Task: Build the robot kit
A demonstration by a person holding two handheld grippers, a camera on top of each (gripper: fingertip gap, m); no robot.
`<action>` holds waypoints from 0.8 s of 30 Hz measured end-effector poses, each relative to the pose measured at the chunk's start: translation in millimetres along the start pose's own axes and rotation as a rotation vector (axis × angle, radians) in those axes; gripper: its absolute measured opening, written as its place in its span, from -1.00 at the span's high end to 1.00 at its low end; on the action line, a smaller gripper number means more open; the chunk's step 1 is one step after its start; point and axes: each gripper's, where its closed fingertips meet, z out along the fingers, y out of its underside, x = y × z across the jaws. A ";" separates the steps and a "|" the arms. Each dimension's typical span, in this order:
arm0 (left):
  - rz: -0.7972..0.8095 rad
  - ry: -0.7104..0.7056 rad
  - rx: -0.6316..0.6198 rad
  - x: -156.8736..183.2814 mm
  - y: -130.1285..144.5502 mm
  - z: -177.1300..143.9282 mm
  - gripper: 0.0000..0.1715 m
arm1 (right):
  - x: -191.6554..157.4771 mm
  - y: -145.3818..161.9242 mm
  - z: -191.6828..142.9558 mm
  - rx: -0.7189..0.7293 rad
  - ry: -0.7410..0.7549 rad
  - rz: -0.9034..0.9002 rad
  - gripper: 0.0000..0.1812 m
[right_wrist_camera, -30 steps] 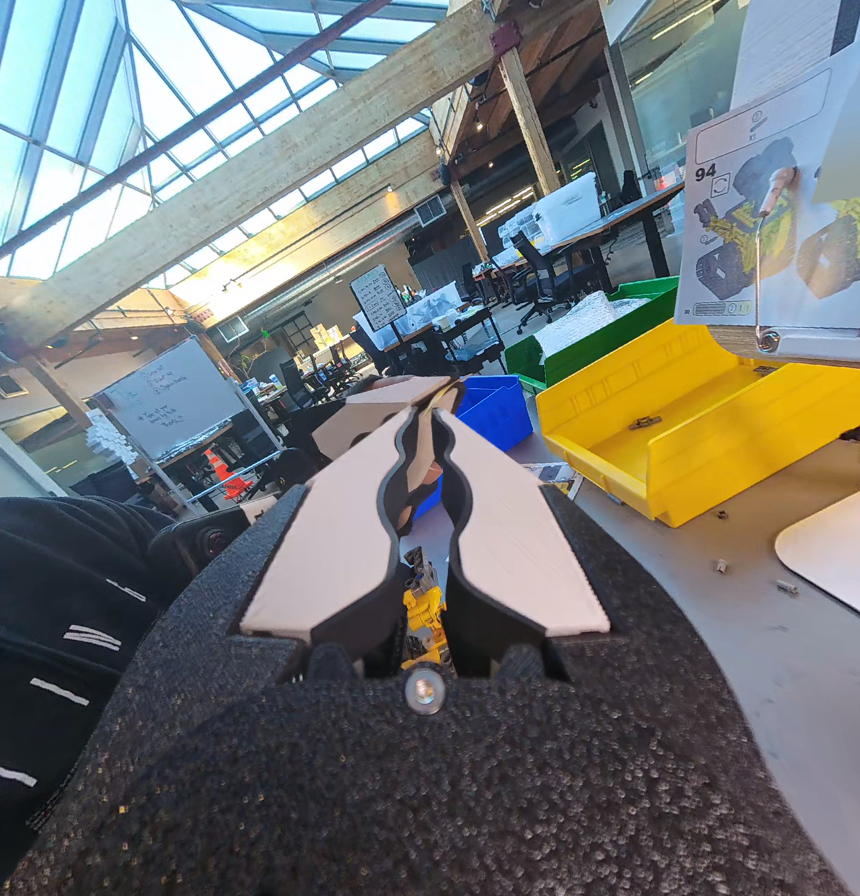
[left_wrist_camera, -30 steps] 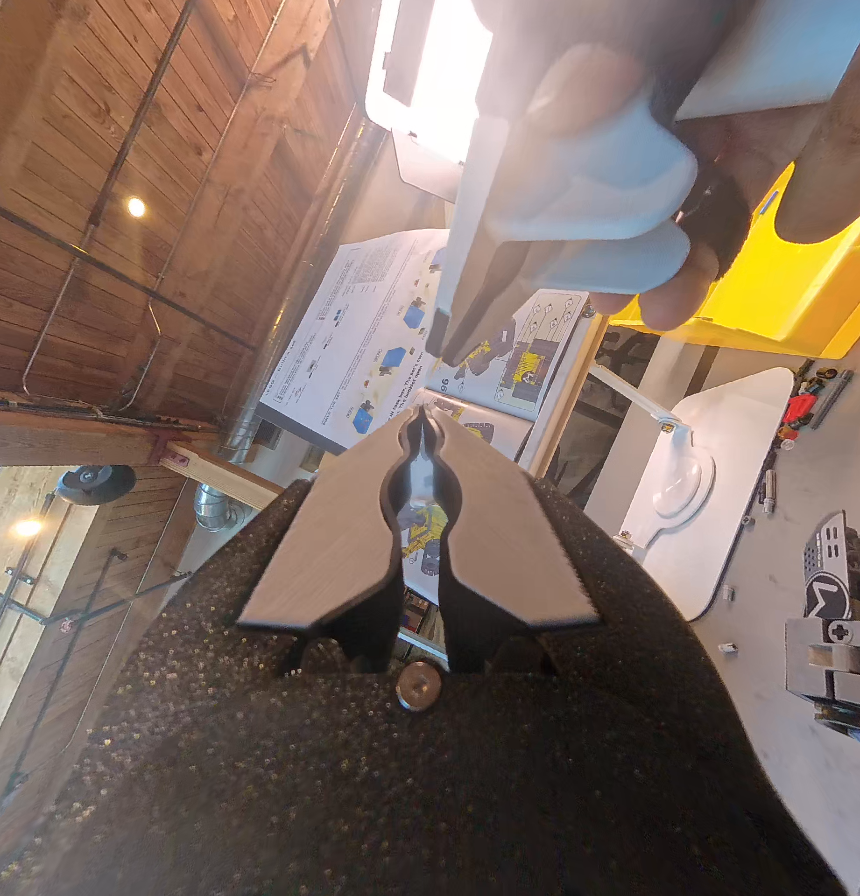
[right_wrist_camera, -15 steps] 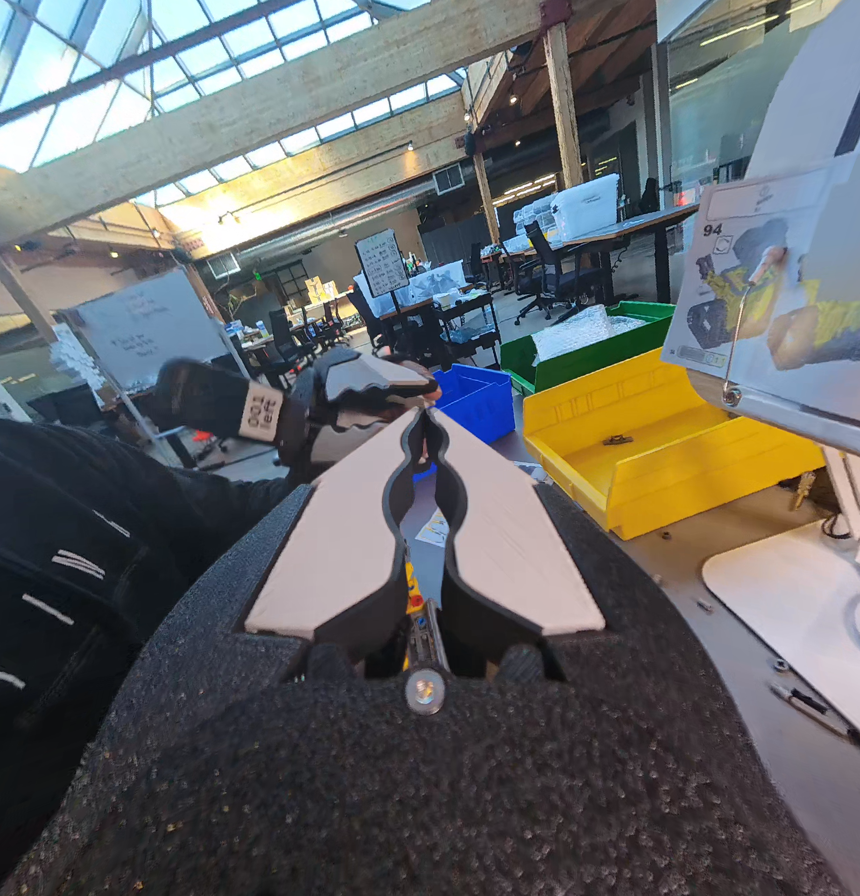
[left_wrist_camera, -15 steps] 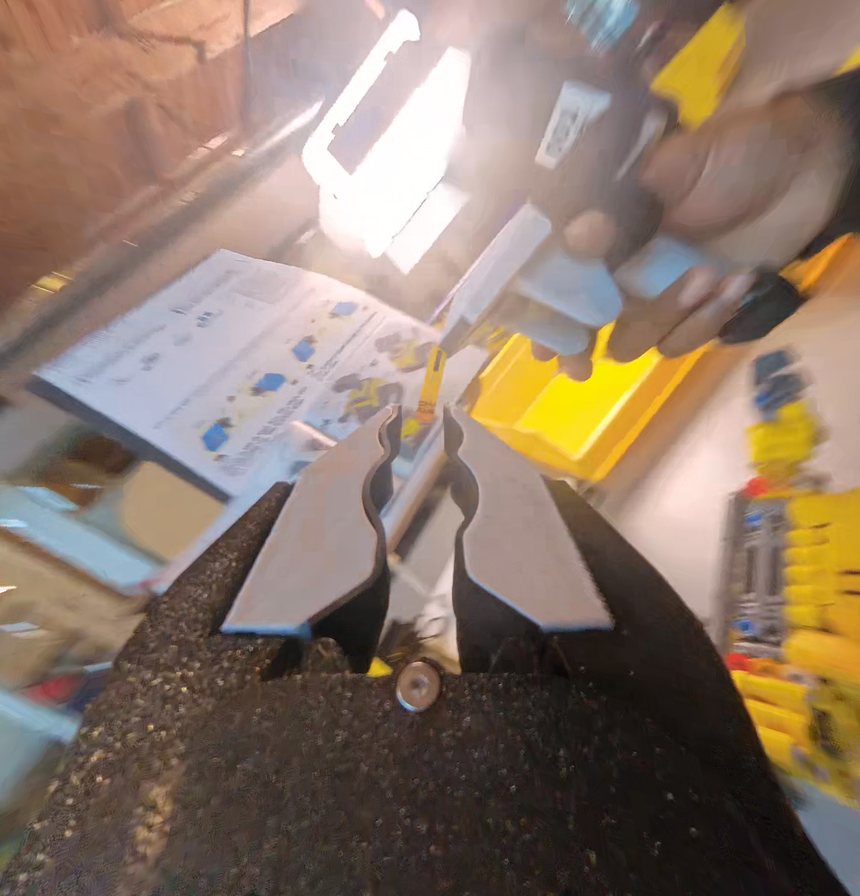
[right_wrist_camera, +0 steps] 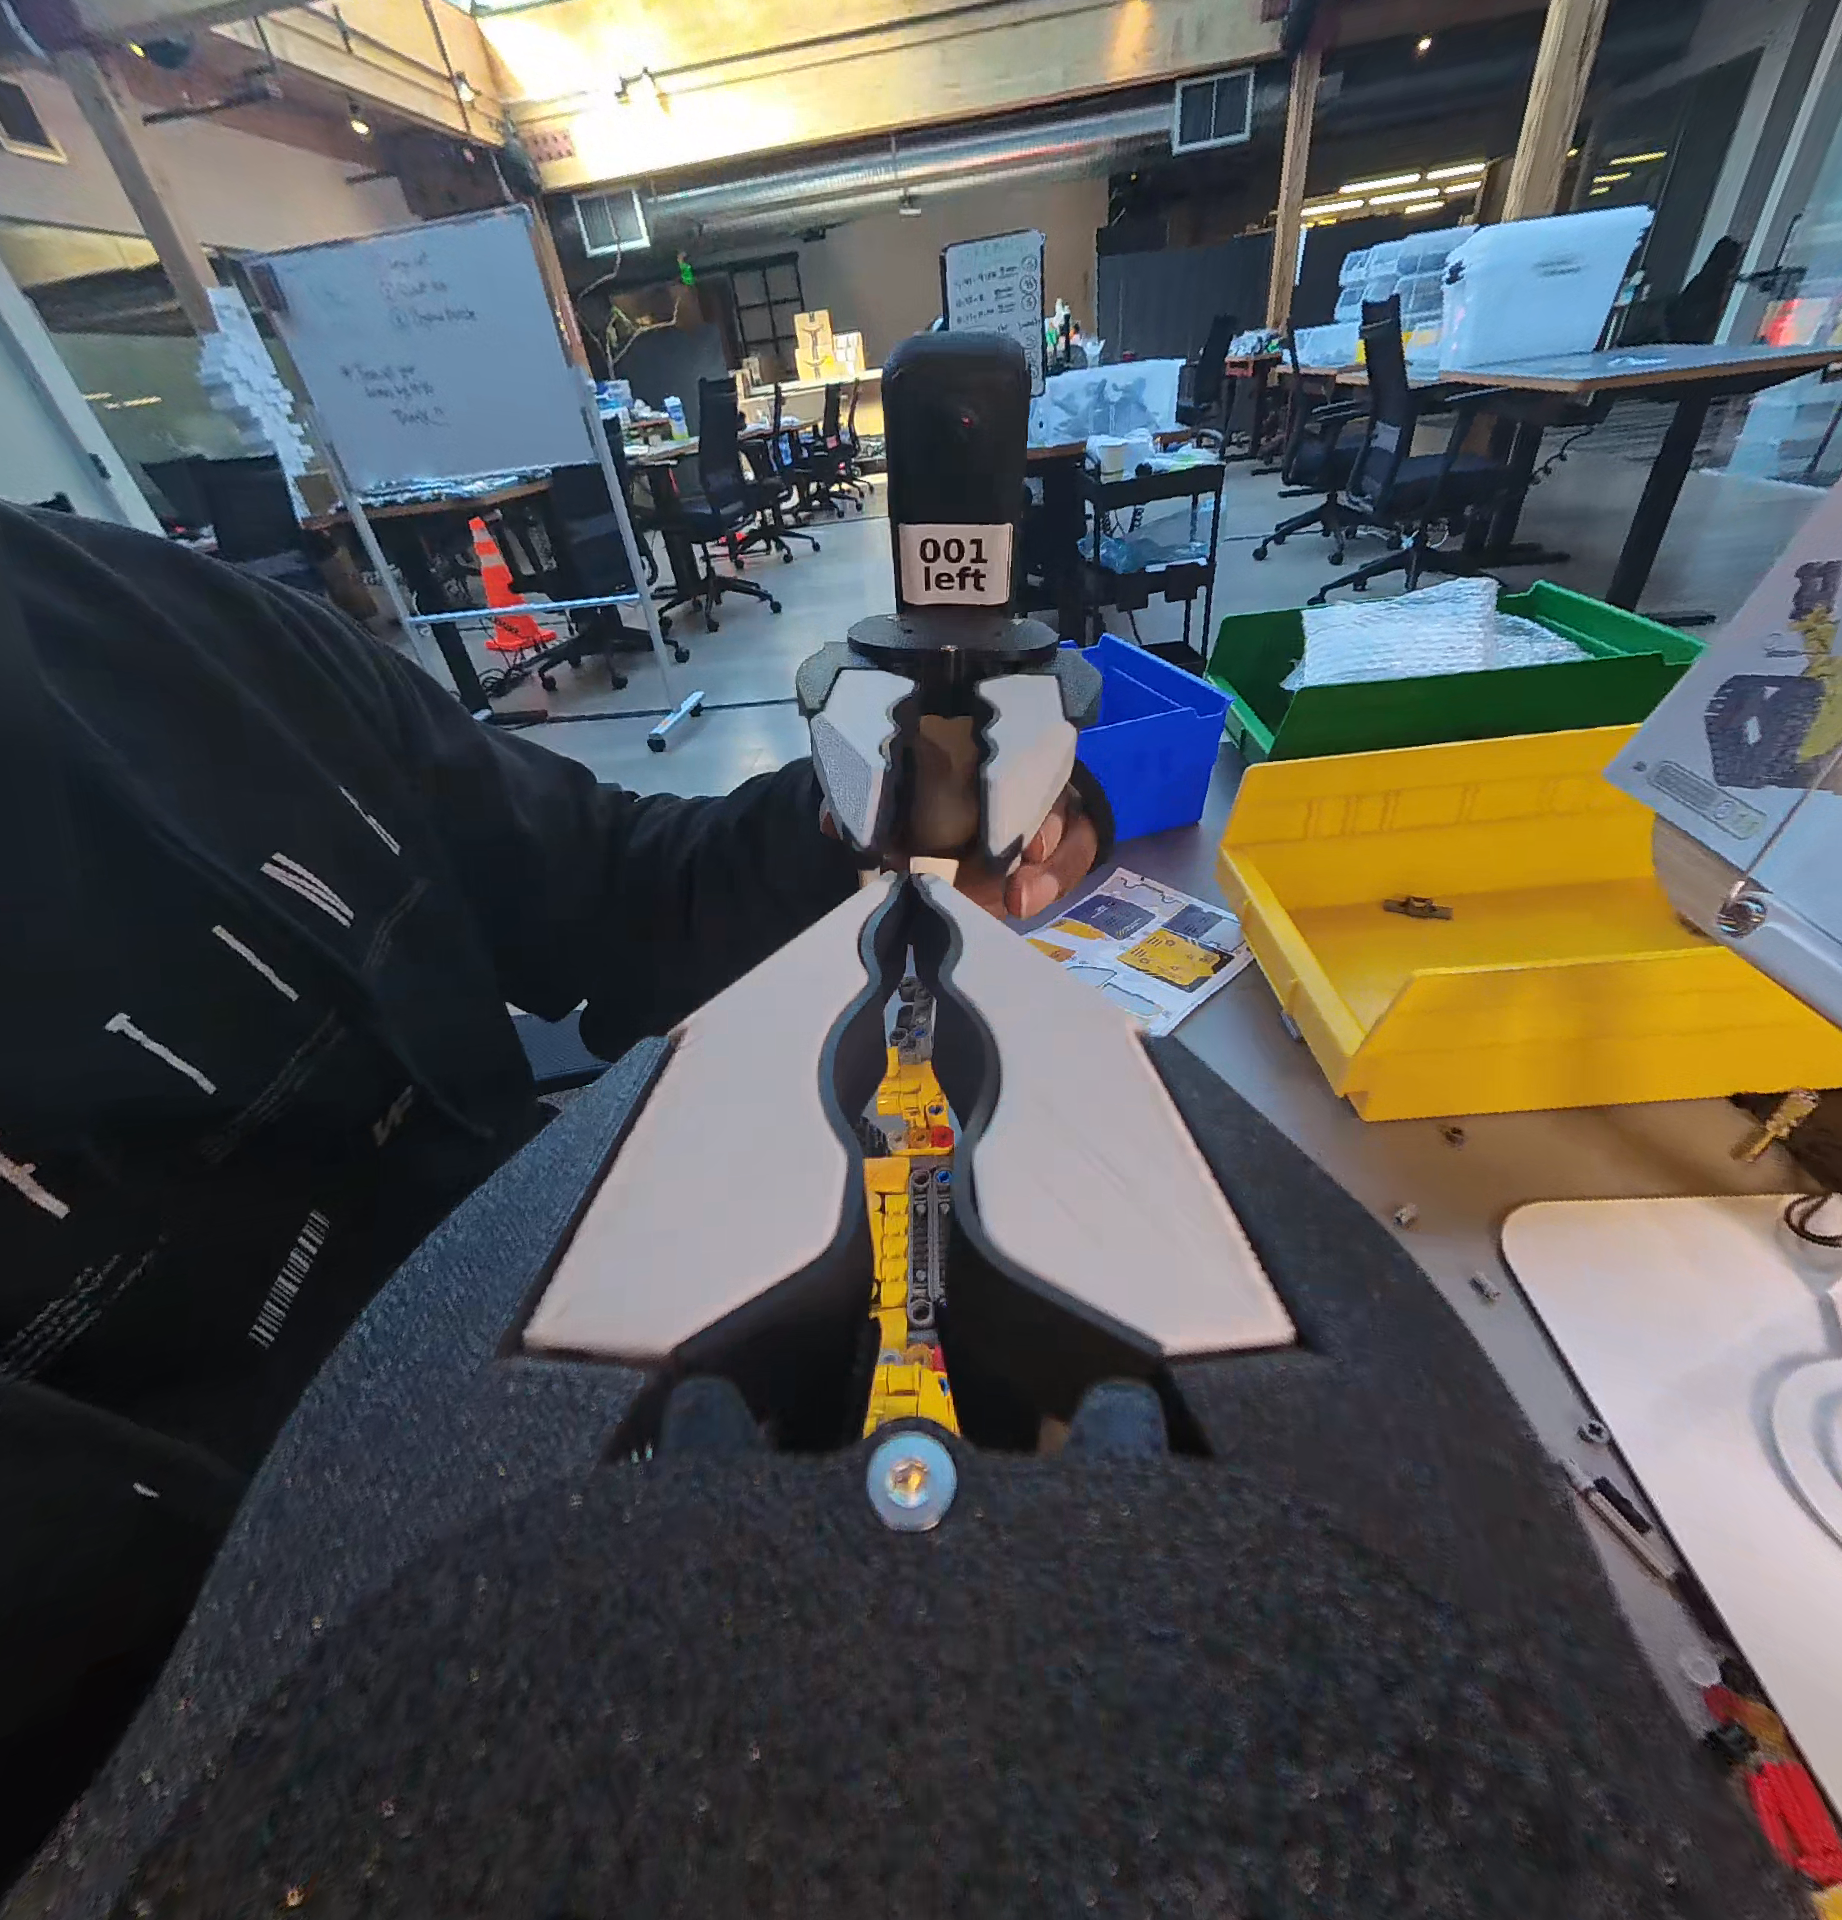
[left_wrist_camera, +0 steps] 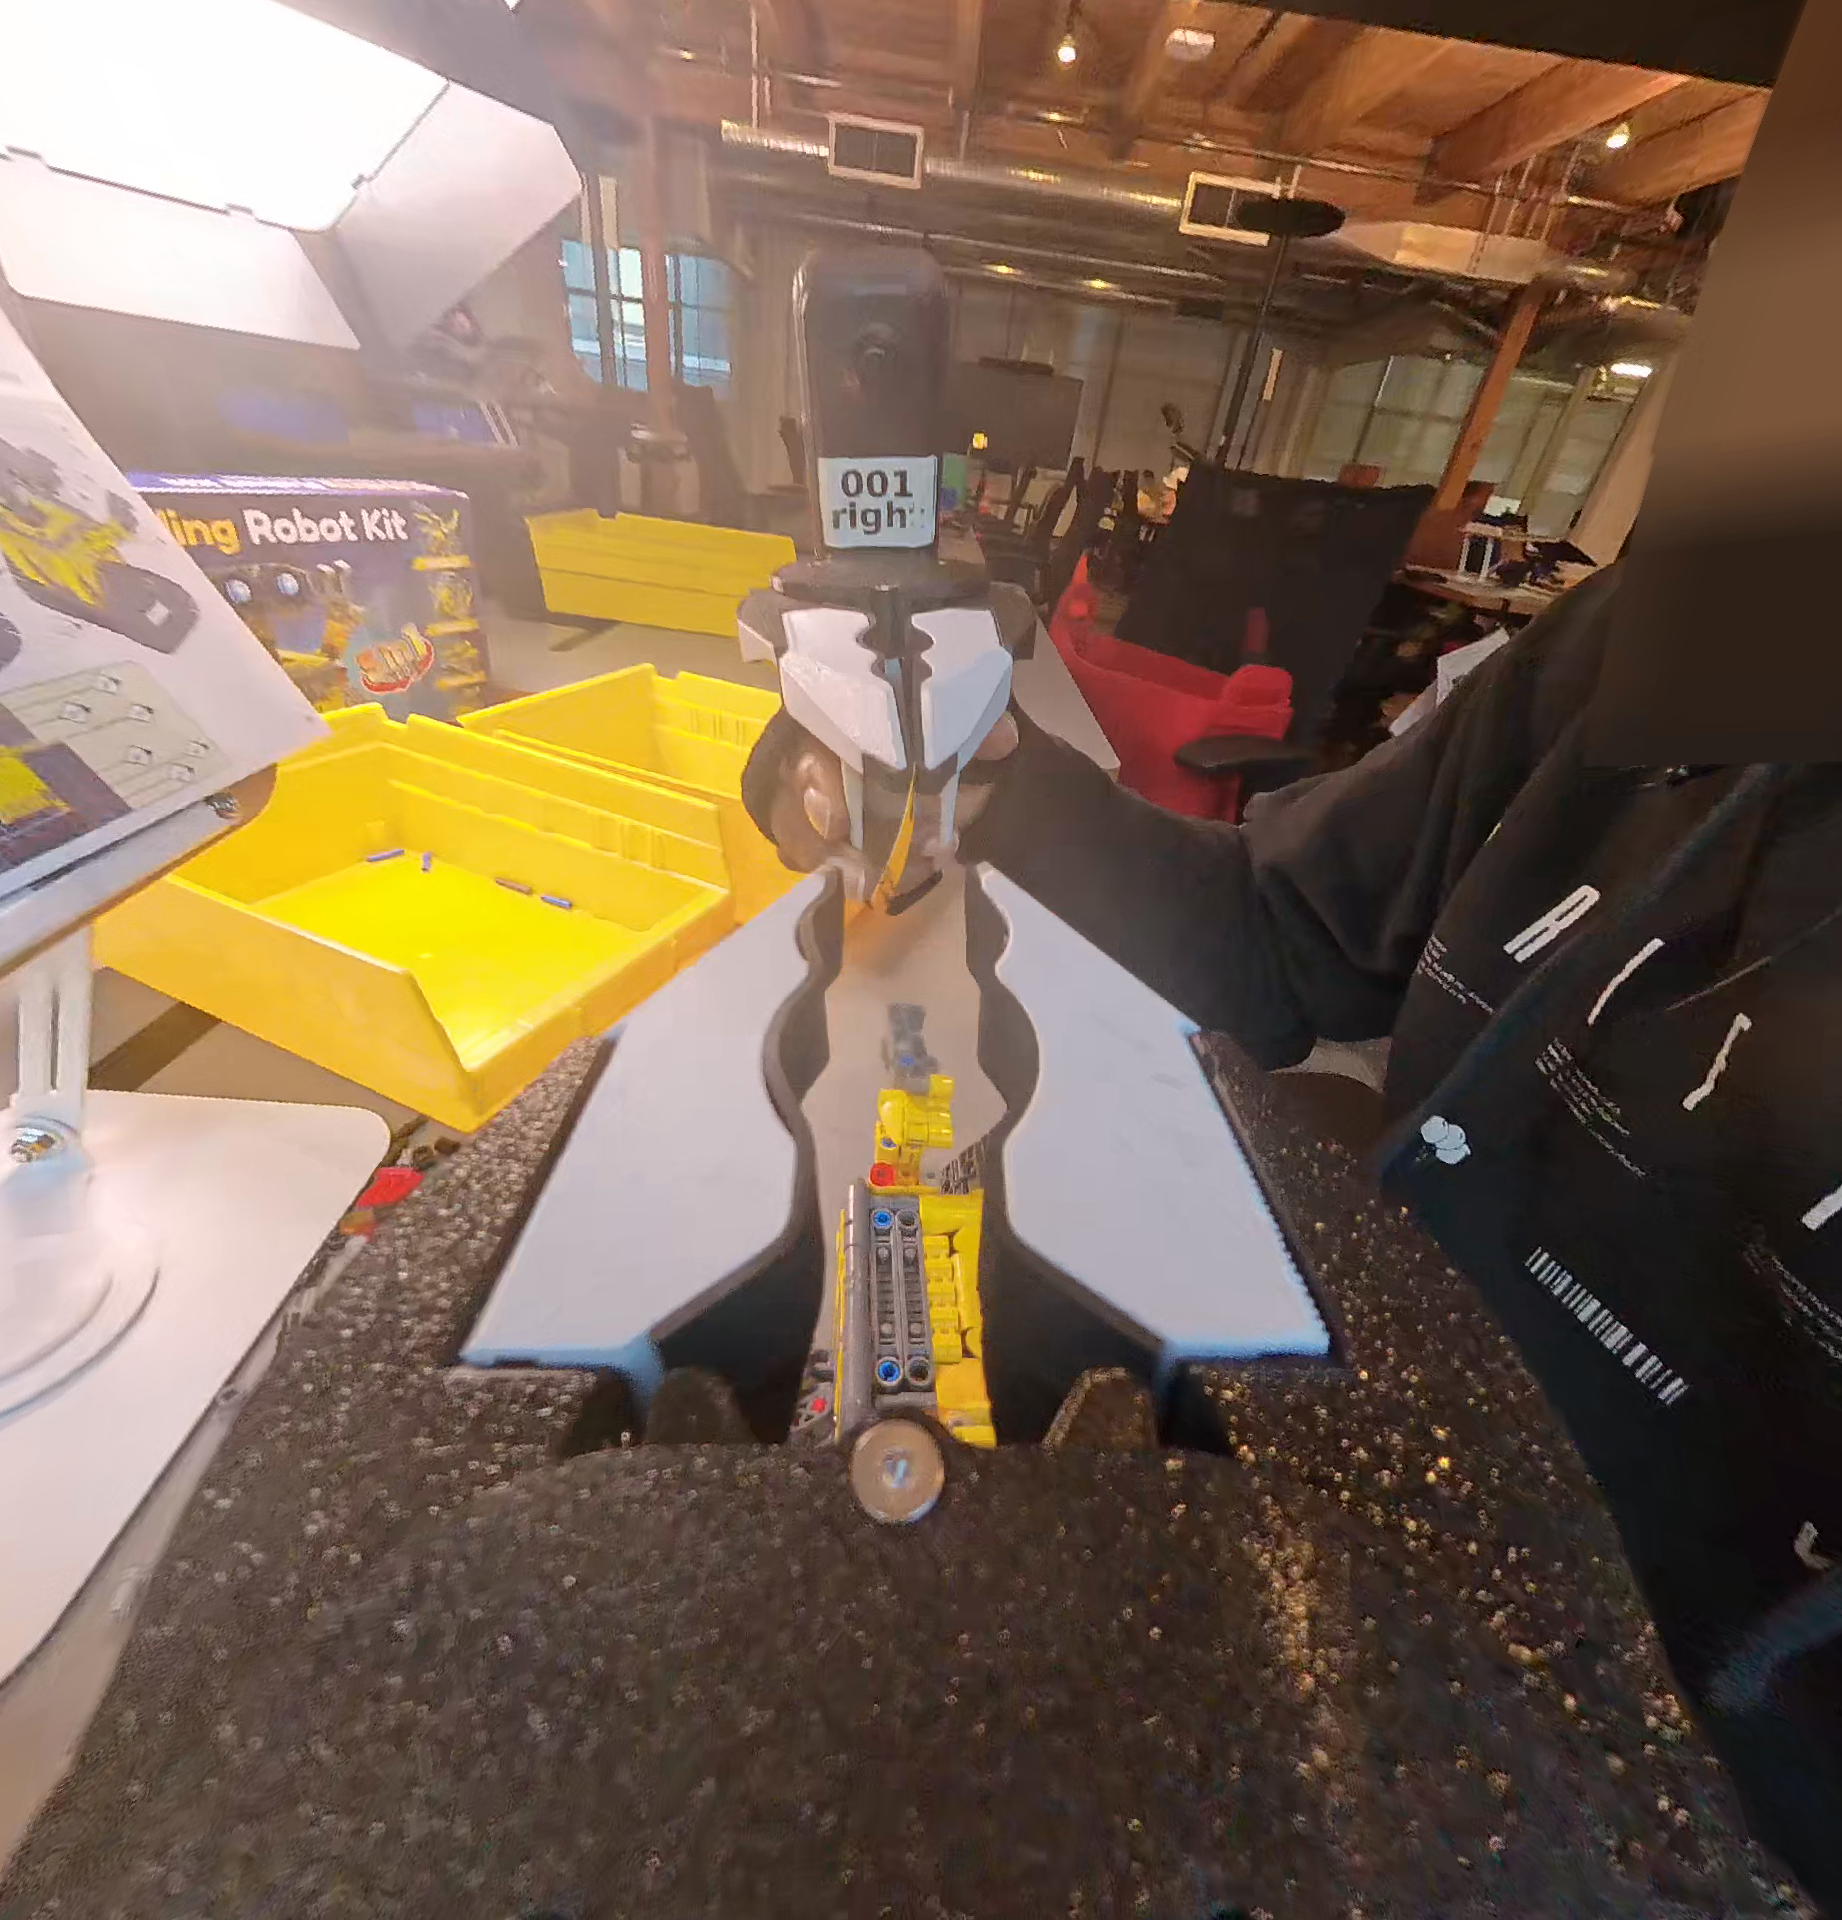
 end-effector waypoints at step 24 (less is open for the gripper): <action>0.012 -0.051 0.039 -3.6 -5.0 -0.5 1.00 | 10.5 -2.7 2.2 0.054 0.039 0.022 0.81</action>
